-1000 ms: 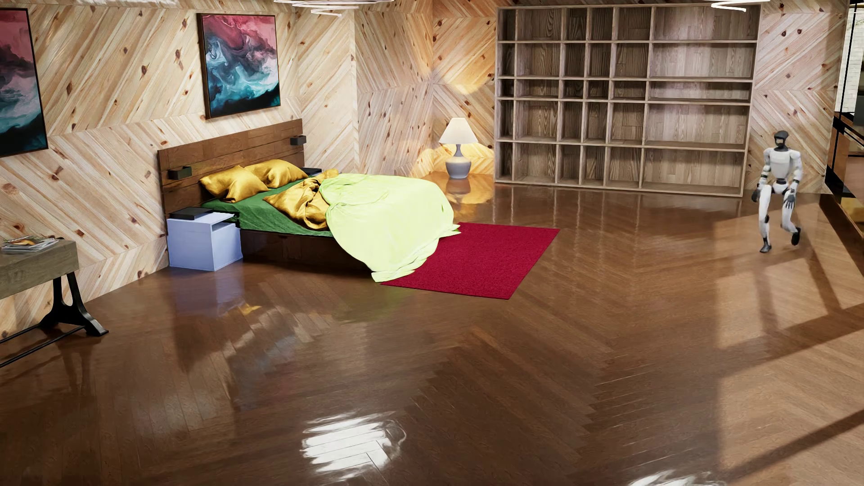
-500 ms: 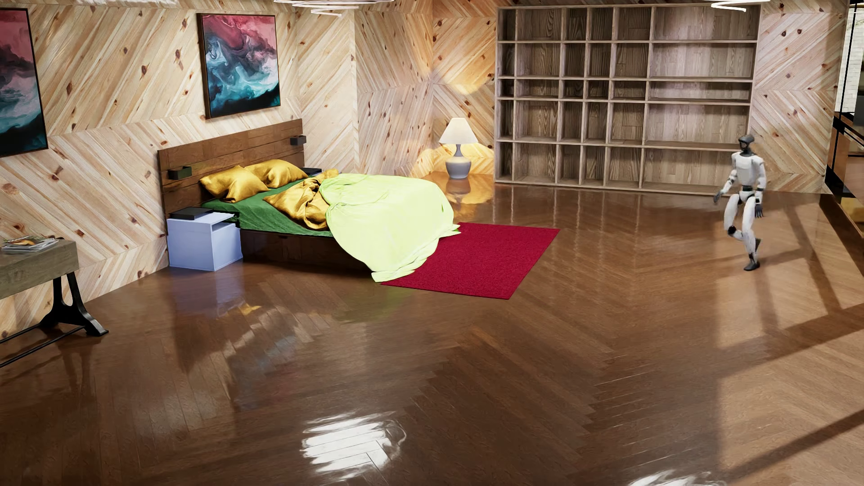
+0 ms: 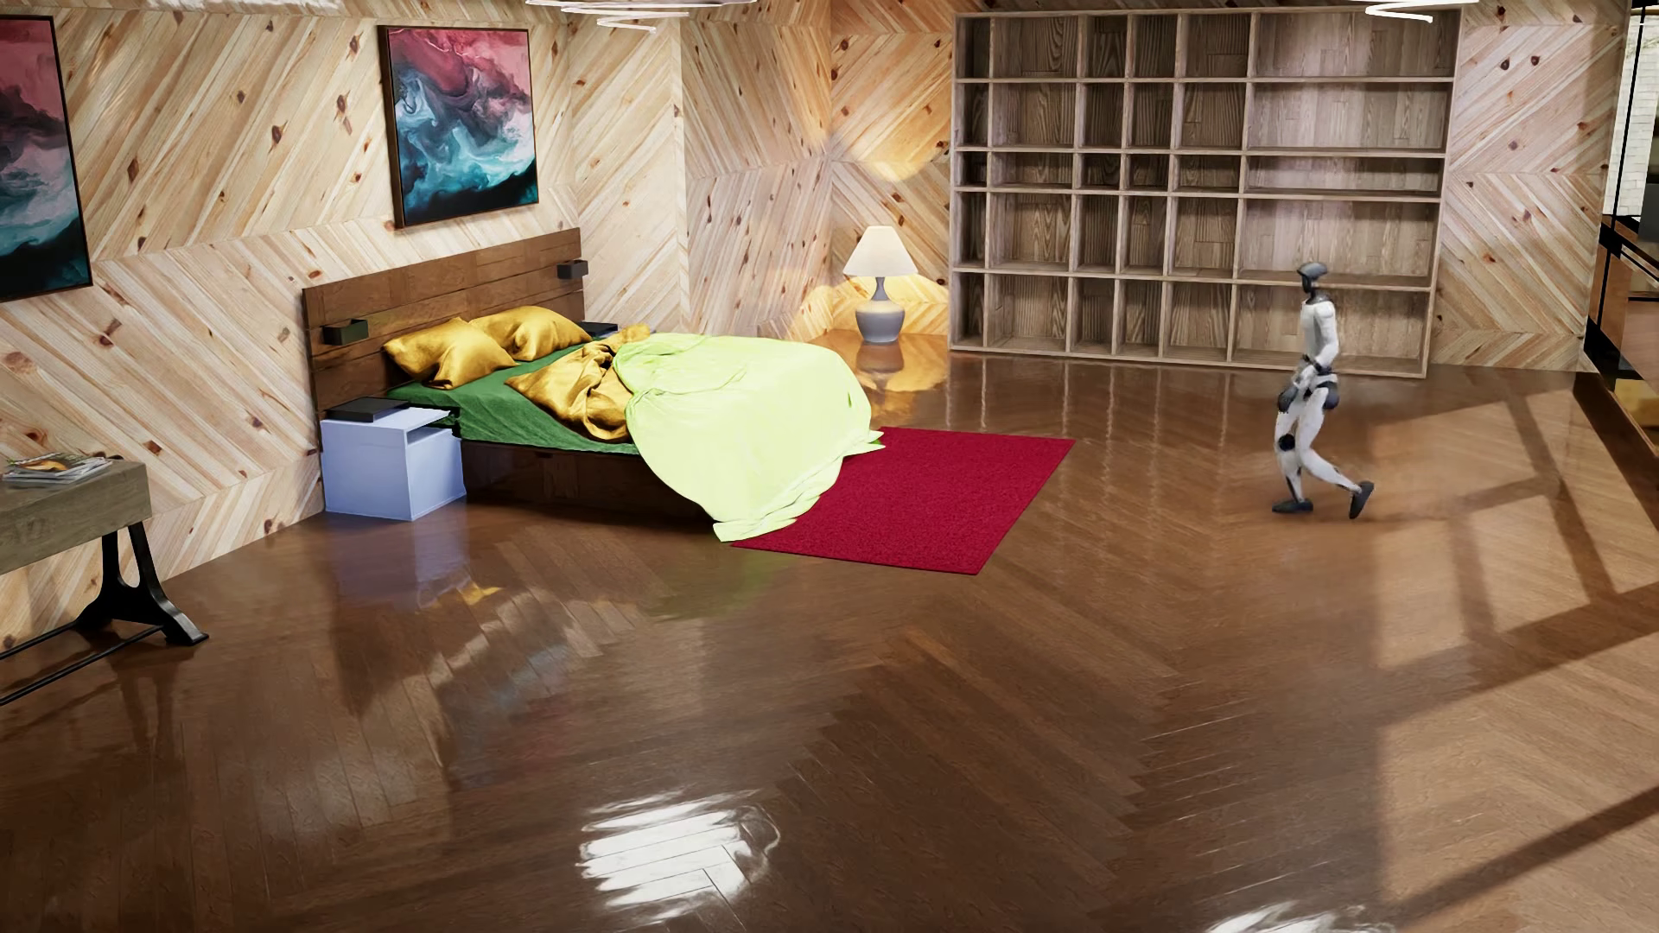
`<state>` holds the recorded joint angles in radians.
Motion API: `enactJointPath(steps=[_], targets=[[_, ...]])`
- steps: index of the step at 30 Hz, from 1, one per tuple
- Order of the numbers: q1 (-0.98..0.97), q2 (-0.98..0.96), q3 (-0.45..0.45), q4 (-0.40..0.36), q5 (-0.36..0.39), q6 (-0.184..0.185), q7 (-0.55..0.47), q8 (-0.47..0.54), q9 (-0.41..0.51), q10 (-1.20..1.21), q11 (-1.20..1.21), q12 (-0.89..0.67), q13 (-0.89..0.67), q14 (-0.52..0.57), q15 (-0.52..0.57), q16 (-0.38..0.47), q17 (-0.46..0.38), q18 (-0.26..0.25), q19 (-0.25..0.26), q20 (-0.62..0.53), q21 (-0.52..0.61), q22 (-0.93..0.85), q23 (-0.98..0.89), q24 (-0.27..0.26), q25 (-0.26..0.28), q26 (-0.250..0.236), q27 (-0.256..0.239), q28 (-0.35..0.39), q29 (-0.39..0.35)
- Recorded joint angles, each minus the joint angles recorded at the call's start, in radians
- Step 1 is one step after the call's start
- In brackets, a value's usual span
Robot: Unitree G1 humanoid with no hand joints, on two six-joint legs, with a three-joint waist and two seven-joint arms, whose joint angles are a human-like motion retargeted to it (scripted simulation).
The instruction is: Approach the bed
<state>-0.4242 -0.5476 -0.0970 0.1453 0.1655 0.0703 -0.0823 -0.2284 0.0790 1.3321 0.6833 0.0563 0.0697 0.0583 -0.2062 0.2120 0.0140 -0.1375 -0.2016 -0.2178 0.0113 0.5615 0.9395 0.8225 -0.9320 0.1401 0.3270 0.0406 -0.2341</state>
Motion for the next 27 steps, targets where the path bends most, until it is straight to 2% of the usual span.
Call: enactJointPath(steps=[1,2,3,4,5,6,7,8,9,10,11,12,13,14,15,16,17,18,19,20,22,23,24,25,26,27], targets=[[-0.121,0.088,0.004,0.014,0.041,0.003,0.010,0.046,0.002,-0.058,-0.054,0.015,-0.059,-0.073,-0.026,0.012,0.021,0.029,0.000,-0.039,-0.006,0.132,-0.075,0.018,0.011,0.015,-0.051,-0.096,-0.025],[-0.212,0.179,0.012,0.030,0.069,0.000,0.047,0.102,0.002,-0.184,-0.111,0.038,-0.116,-0.124,-0.046,0.019,0.036,0.059,-0.002,-0.073,-0.005,0.243,-0.148,0.053,0.053,0.028,-0.133,-0.179,0.006],[-0.272,0.270,0.023,0.032,0.084,-0.005,0.088,0.162,0.001,-0.363,-0.167,0.067,-0.174,-0.151,-0.062,0.019,0.033,0.082,-0.003,-0.090,0.028,0.316,-0.222,0.087,0.082,0.037,-0.210,-0.236,0.062],[-0.304,0.364,0.037,0.015,0.088,-0.011,0.114,0.226,-0.001,-0.578,-0.223,0.103,-0.233,-0.162,-0.074,0.010,0.012,0.062,-0.001,-0.084,0.086,0.351,-0.301,0.107,0.078,0.040,-0.273,-0.254,0.097],[-0.313,0.459,0.053,-0.009,0.082,-0.016,0.123,0.292,-0.002,-0.811,-0.277,0.147,-0.289,-0.163,-0.078,-0.008,-0.020,0.030,0.003,-0.055,0.150,0.353,-0.383,0.105,0.051,0.037,-0.324,-0.232,0.093],[-0.308,0.551,0.070,-0.032,0.070,-0.019,0.121,0.346,-0.001,-1.013,-0.315,0.195,-0.336,-0.159,-0.077,-0.031,-0.050,-0.025,0.008,-0.008,0.204,0.337,-0.455,0.085,0.025,0.030,-0.366,-0.179,0.063],[-0.303,0.634,0.088,-0.038,0.054,-0.022,0.146,0.378,0.002,-1.116,-0.323,0.241,-0.367,-0.164,-0.063,-0.055,-0.072,-0.072,0.015,0.042,0.240,0.316,-0.507,0.061,0.021,0.023,-0.397,-0.111,0.026],[-0.306,0.706,0.106,-0.040,0.037,-0.028,0.172,0.396,0.004,-1.085,-0.293,0.280,-0.374,-0.177,-0.028,-0.077,-0.087,-0.076,0.026,0.084,0.260,0.300,-0.534,0.044,0.048,0.023,-0.414,-0.046,-0.001],[-0.314,0.755,0.127,-0.055,0.014,-0.041,0.171,0.412,0.003,-0.960,-0.231,0.309,-0.357,-0.159,0.045,-0.103,-0.103,-0.026,0.057,0.117,0.272,0.295,-0.539,0.035,0.093,0.032,-0.412,0.002,-0.012],[-0.314,0.768,0.145,-0.071,-0.008,-0.060,0.182,0.434,0.003,-0.823,-0.117,0.322,-0.323,-0.087,0.171,-0.132,-0.126,0.037,0.159,0.143,0.284,0.301,-0.530,0.029,0.135,0.043,-0.388,0.022,-0.005],[-0.302,0.728,0.158,-0.077,-0.024,-0.081,0.215,0.457,0.006,-0.705,0.062,0.316,-0.284,-0.068,0.319,-0.160,-0.152,0.066,0.339,0.163,0.303,0.316,-0.505,0.025,0.155,0.051,-0.348,0.013,0.013],[-0.273,0.629,0.170,-0.085,-0.040,-0.104,0.249,0.452,0.012,-0.626,0.278,0.288,-0.247,-0.136,0.438,-0.177,-0.170,0.108,0.443,0.173,0.325,0.336,-0.456,0.031,0.156,0.055,-0.296,-0.017,0.037],[-0.215,0.491,0.177,-0.096,-0.068,-0.125,0.285,0.422,0.018,-0.601,0.474,0.241,-0.216,-0.208,0.447,-0.181,-0.174,0.133,0.436,0.173,0.346,0.349,-0.373,0.056,0.148,0.058,-0.234,-0.048,0.061],[-0.129,0.341,0.176,-0.118,-0.097,-0.144,0.315,0.408,0.021,-0.626,0.603,0.185,-0.191,-0.262,0.370,-0.176,-0.168,0.140,0.392,0.168,0.370,0.349,-0.256,0.091,0.139,0.059,-0.168,-0.057,0.094],[-0.030,0.197,0.171,-0.148,-0.131,-0.160,0.336,0.378,0.022,-0.684,0.655,0.127,-0.170,-0.296,0.300,-0.169,-0.164,0.144,0.331,0.168,0.403,0.331,-0.122,0.121,0.124,0.057,-0.114,-0.032,0.150],[0.072,0.072,0.160,-0.181,-0.159,-0.171,0.345,0.343,0.019,-0.755,0.632,0.072,-0.145,-0.318,0.244,-0.162,-0.169,0.146,0.283,0.173,0.453,0.302,0.006,0.135,0.093,0.044,-0.094,0.016,0.233],[0.166,-0.036,0.145,-0.213,-0.176,-0.178,0.341,0.309,0.016,-0.820,0.547,0.018,-0.109,-0.334,0.187,-0.154,-0.187,0.148,0.254,0.181,0.510,0.270,0.103,0.128,0.053,0.011,-0.116,0.064,0.325],[0.249,-0.123,0.127,-0.243,-0.190,-0.182,0.325,0.280,0.011,-0.872,0.413,-0.043,-0.062,-0.351,0.140,-0.146,-0.212,0.149,0.224,0.182,0.544,0.229,0.159,0.105,0.024,-0.033,-0.161,0.089,0.391],[0.328,-0.187,0.107,-0.266,-0.205,-0.184,0.299,0.262,0.006,-0.916,0.235,-0.101,-0.006,-0.369,0.115,-0.132,-0.234,0.146,0.226,0.167,0.528,0.172,0.171,0.073,0.029,-0.077,-0.189,0.093,0.415],[0.408,-0.226,0.086,-0.282,-0.214,-0.184,0.264,0.268,0.002,-0.962,0.018,-0.159,0.061,-0.382,0.102,-0.111,-0.250,0.144,0.217,0.141,0.465,0.108,0.148,0.043,0.069,-0.117,-0.187,0.093,0.385],[0.572,-0.246,0.042,-0.287,-0.224,-0.173,0.190,0.310,-0.003,-1.043,-0.367,-0.244,0.188,-0.363,0.115,-0.064,-0.251,0.142,0.196,0.094,0.311,-0.014,0.083,-0.002,0.151,-0.158,-0.128,0.127,0.236],[0.642,-0.252,0.021,-0.275,-0.237,-0.164,0.159,0.291,-0.004,-1.035,-0.393,-0.260,0.230,-0.325,0.138,-0.050,-0.244,0.135,0.199,0.087,0.270,-0.057,0.078,-0.026,0.154,-0.154,-0.089,0.161,0.184],[0.684,-0.260,0.002,-0.251,-0.242,-0.149,0.130,0.252,-0.004,-0.976,-0.293,-0.252,0.249,-0.242,0.179,-0.043,-0.232,0.122,0.177,0.089,0.252,-0.084,0.102,-0.055,0.138,-0.135,-0.055,0.192,0.178],[0.684,-0.259,-0.012,-0.216,-0.234,-0.125,0.106,0.217,-0.003,-0.849,-0.166,-0.223,0.243,-0.105,0.243,-0.036,-0.213,0.103,0.178,0.094,0.246,-0.100,0.144,-0.083,0.118,-0.108,-0.037,0.211,0.214],[0.628,-0.240,-0.019,-0.170,-0.213,-0.095,0.101,0.184,0.001,-0.643,-0.059,-0.179,0.213,0.077,0.252,-0.028,-0.194,0.050,0.175,0.096,0.246,-0.103,0.184,-0.101,0.099,-0.082,-0.046,0.212,0.274],[0.516,-0.200,-0.017,-0.119,-0.180,-0.062,0.099,0.152,0.008,-0.403,0.011,-0.132,0.164,0.227,0.201,-0.019,-0.179,-0.004,0.160,0.087,0.251,-0.089,0.204,-0.103,0.076,-0.056,-0.079,0.193,0.333]])
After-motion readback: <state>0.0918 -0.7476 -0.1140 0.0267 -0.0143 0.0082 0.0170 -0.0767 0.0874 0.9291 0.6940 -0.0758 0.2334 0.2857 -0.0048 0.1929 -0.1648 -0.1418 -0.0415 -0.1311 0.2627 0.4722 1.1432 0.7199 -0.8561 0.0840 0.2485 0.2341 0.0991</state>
